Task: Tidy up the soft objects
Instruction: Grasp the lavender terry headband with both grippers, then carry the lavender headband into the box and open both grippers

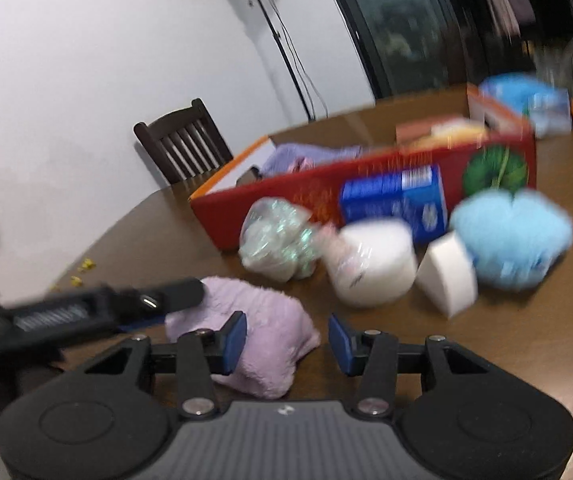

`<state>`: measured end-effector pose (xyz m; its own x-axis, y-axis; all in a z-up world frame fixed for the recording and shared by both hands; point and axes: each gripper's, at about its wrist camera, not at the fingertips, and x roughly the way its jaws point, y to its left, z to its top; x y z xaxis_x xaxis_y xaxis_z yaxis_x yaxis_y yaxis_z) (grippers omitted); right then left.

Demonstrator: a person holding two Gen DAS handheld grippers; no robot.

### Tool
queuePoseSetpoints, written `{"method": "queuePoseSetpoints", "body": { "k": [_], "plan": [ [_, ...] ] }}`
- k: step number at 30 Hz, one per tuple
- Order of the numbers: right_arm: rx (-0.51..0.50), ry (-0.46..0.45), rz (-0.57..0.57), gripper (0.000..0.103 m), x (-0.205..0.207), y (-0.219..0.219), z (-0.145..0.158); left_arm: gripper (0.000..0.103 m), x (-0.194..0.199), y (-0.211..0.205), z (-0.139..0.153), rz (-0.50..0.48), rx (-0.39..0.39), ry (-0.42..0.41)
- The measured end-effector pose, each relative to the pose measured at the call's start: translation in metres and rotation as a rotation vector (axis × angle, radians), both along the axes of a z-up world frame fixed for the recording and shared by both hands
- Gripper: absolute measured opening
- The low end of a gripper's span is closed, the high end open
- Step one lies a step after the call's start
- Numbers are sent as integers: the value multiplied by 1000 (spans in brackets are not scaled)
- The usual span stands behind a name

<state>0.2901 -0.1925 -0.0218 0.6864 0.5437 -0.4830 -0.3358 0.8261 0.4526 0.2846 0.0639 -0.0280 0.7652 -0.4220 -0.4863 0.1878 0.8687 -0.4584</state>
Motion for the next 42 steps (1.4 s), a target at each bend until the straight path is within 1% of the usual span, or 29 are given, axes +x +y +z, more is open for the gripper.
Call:
{"method": "queuePoseSetpoints", "body": {
  "k": [1, 2, 4, 6, 9, 11, 12, 14, 17, 21, 22, 24, 25, 26, 29, 31, 32, 34, 35, 36, 37, 39, 40, 42],
  "plan": [
    [13, 9, 7, 34, -3, -3, -2, 33, -7, 1, 0, 1, -14, 3],
    [25, 15, 9, 31, -8, -6, -2, 31, -14, 1, 0, -2, -32, 14],
    [49, 24, 23, 25, -24, -17, 1, 31, -33, 3, 4, -4, -92, 41],
    [64, 14, 45, 25, -42, -28, 7, 31, -56, 0, 9, -17, -116, 33],
    [26, 28, 71, 29, -67, -42, 11, 33, -82, -14, 12, -68, -73, 29],
    [-7, 32, 53, 32, -78, -48, 8, 53, -89, -20, 10, -94, -55, 26],
    [-5, 35, 41, 34, -80, -52, 8, 55, -90, -22, 9, -92, -51, 23],
    [20, 34, 22, 38, -81, -58, 8, 56, -88, -21, 10, -70, -54, 23],
    [41, 15, 7, 38, -82, -61, 10, 57, -83, -16, 10, -43, -69, 33],
    [62, 20, 2, 38, -73, -55, 8, 57, -73, -11, 6, -22, -84, 57],
    [62, 28, 2, 38, -69, -53, 5, 56, -71, -12, 4, -22, -80, 61],
    [62, 48, 14, 37, -63, -47, -2, 44, -69, -14, 0, -33, -74, 74],
    [66, 58, 24, 30, -60, -45, -5, 30, -68, -17, -1, -44, -73, 77],
    [71, 62, 35, 24, -59, -44, -6, 29, -67, -18, -2, -50, -74, 79],
    [68, 36, 45, 19, -52, -44, 6, 26, -59, -20, 10, -67, -64, 44],
    [73, -14, 51, 18, -38, -45, 26, 26, -44, -20, 35, -82, -42, -34],
    [85, -43, 56, 18, -26, -47, 39, 26, -30, -19, 53, -85, -29, -86],
    [127, -101, 78, 19, 6, -48, 70, 26, -1, -16, 85, -84, 1, -159],
    [151, -129, 96, 19, 26, -48, 85, 26, 17, -15, 99, -85, 28, -196],
    [167, -145, 100, 19, 45, -48, 95, 26, 39, -13, 110, -81, 55, -217],
    [174, -142, 105, 19, 70, -46, 104, 26, 63, -11, 117, -80, 67, -213],
    [168, -114, 93, 18, 126, -40, 112, 27, 114, -5, 120, -59, 79, -166],
    [151, -91, 83, 18, 150, -35, 111, 27, 136, -5, 118, -52, 103, -139],
    [97, -14, 72, 18, 199, -14, 103, 27, 175, -6, 107, -38, 156, -78]
  ]
}}
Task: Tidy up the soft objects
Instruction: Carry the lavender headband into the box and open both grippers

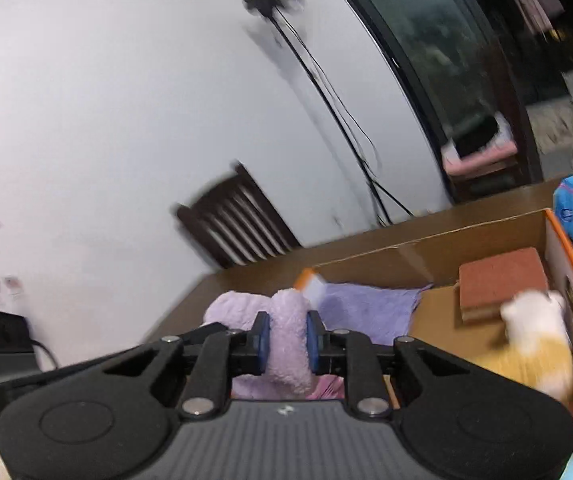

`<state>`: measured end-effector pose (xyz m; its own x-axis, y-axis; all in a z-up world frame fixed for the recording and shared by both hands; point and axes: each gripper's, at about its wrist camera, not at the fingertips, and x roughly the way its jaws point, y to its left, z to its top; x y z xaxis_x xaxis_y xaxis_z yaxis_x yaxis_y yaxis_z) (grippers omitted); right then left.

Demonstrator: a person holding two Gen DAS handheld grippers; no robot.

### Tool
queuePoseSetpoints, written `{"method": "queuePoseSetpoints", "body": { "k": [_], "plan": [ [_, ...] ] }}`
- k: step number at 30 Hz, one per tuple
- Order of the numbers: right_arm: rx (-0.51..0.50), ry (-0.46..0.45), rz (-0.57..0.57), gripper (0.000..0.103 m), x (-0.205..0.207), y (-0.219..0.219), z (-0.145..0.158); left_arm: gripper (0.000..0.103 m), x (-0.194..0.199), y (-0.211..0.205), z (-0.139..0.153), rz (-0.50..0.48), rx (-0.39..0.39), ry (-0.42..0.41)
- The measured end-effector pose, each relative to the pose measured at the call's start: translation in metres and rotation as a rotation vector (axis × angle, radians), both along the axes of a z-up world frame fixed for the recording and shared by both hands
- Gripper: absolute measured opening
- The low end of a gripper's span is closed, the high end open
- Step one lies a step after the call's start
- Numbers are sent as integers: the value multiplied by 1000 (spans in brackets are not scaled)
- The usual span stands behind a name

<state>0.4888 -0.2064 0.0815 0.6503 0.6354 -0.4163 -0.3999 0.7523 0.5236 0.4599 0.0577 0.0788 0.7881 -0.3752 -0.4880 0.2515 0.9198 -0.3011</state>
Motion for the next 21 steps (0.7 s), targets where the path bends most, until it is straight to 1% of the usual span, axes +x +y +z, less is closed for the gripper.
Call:
{"method": "queuePoseSetpoints", "body": {
  "k": [1, 2, 4, 5, 6, 7, 8, 9, 10, 11, 14, 16, 19, 21],
  "plan": [
    [-40, 38, -2, 18, 19, 11, -7, 27, 13, -1, -8, 20, 38, 20],
    [-76, 66, 2, 18, 32, 20, -13, 27, 26, -6, -19, 32, 94, 45],
    [-150, 152, 37, 18, 57, 40, -33, 28, 40, -15, -36, 55, 219, 76],
    [-167, 195, 48, 19, 65, 48, -42, 35, 42, -18, -43, 55, 261, 83],
    [-192, 224, 47, 19, 70, 55, -50, 38, 42, -21, -49, 42, 297, 74],
    [-224, 227, 48, 20, 72, 60, -54, 40, 40, -21, -53, 31, 310, 69],
    [-248, 235, 49, 23, 75, 65, -57, 42, 38, -22, -55, 19, 311, 69],
    [-261, 249, 53, 24, 77, 68, -59, 45, 37, -21, -55, 4, 304, 68],
    [-266, 256, 61, 25, 79, 70, -61, 50, 37, -19, -53, 2, 295, 65],
    [-264, 256, 52, 28, 79, 69, -60, 52, 37, -18, -51, 10, 290, 62],
    [-233, 246, 29, 39, 76, 63, -50, 52, 29, -11, -36, 46, 269, 38],
    [-236, 210, 23, 41, 64, 53, -34, 53, 21, -7, -20, 52, 251, 21],
    [-248, 143, 16, 41, 42, 37, -2, 59, 0, 0, 11, 64, 229, -24],
    [-268, 83, 6, 43, 19, 21, 24, 65, -22, 1, 32, 67, 222, -68]
  ]
}}
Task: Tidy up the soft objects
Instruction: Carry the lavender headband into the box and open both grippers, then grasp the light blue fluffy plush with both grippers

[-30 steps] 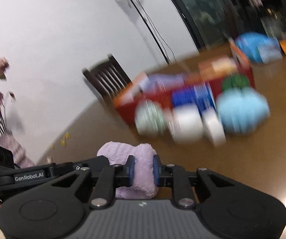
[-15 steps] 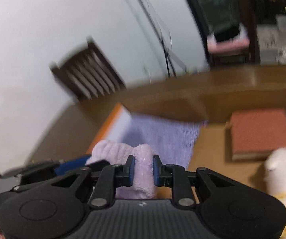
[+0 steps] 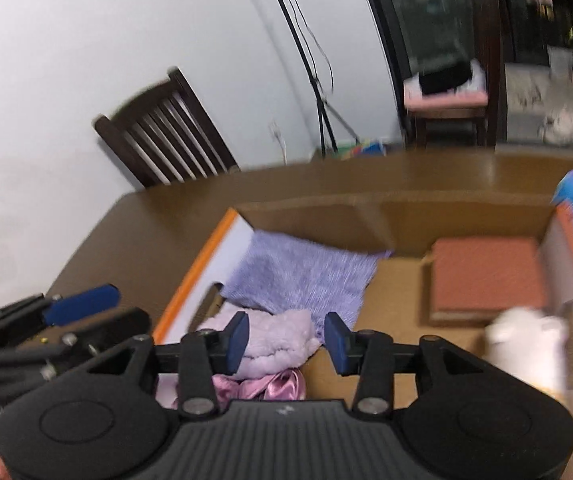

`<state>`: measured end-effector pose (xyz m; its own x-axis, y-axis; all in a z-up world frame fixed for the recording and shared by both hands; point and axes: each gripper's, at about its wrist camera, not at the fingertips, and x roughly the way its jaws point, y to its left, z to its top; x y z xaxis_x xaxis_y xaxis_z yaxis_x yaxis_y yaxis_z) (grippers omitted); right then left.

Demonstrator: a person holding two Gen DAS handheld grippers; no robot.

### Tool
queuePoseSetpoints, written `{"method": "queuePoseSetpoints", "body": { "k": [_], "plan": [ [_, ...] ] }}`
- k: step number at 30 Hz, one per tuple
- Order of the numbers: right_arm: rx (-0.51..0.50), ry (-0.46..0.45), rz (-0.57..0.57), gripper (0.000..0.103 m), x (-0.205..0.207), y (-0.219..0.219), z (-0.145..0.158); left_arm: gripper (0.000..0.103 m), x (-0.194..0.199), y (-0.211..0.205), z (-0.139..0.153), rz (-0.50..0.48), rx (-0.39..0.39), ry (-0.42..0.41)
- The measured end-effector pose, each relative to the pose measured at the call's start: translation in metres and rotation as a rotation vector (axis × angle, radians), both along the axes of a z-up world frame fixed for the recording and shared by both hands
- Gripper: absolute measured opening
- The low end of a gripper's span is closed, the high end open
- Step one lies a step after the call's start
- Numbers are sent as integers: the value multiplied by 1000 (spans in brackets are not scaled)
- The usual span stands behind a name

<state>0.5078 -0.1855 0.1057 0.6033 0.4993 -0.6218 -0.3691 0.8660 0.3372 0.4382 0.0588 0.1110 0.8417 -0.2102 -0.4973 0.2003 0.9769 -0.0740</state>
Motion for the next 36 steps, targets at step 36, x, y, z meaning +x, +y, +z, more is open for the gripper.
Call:
{"method": "queuePoseSetpoints", "body": {
  "k": [36],
  "plan": [
    [98, -422, -131, 80, -447, -127, -24, 95, -386, -31, -43, -62, -120, -282]
  ]
}}
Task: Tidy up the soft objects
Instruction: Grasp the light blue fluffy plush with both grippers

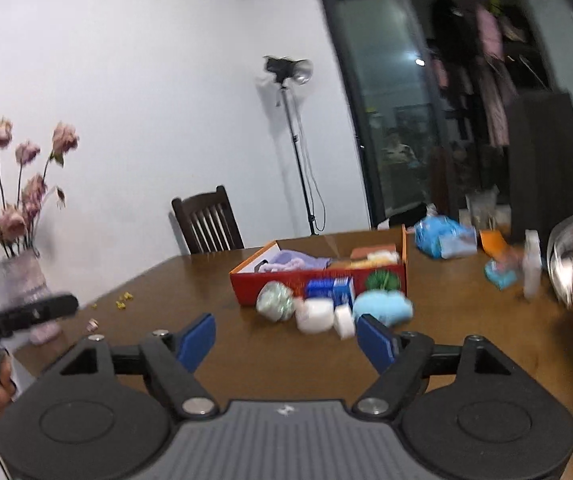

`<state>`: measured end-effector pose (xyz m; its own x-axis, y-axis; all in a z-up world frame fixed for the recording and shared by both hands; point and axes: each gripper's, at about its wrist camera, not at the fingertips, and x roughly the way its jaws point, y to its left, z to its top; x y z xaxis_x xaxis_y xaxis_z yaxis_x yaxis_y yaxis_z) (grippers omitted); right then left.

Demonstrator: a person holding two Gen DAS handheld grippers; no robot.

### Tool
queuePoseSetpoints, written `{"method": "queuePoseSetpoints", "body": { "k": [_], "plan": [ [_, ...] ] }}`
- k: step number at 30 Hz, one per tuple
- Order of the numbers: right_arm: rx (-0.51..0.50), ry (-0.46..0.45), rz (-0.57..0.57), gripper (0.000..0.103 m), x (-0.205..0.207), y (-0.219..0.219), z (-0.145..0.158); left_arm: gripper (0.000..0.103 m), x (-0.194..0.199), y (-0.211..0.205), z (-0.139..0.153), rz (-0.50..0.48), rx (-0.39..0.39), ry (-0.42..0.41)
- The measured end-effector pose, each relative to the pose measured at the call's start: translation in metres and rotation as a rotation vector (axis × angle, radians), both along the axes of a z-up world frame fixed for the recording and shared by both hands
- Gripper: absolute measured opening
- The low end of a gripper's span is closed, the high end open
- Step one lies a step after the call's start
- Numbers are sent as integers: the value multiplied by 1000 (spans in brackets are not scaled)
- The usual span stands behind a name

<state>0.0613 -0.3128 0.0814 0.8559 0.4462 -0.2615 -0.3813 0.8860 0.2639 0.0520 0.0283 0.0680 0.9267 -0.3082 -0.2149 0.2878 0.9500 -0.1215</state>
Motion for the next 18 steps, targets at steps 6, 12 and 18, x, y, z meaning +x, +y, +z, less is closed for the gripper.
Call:
{"method": "queuePoseSetpoints", "body": {
  "k": [6, 12, 18],
  "plan": [
    [-51, 15, -39, 80, -3, 9, -9, 95, 8, 2, -5, 21, -32, 23],
    [-77, 40, -45, 80, 11, 16, -26, 95, 21, -4, -15, -17, -34, 44],
    [-72, 111, -69, 78, 51, 21, -52, 95, 76, -19, -47, 5, -23, 181]
  ]
}}
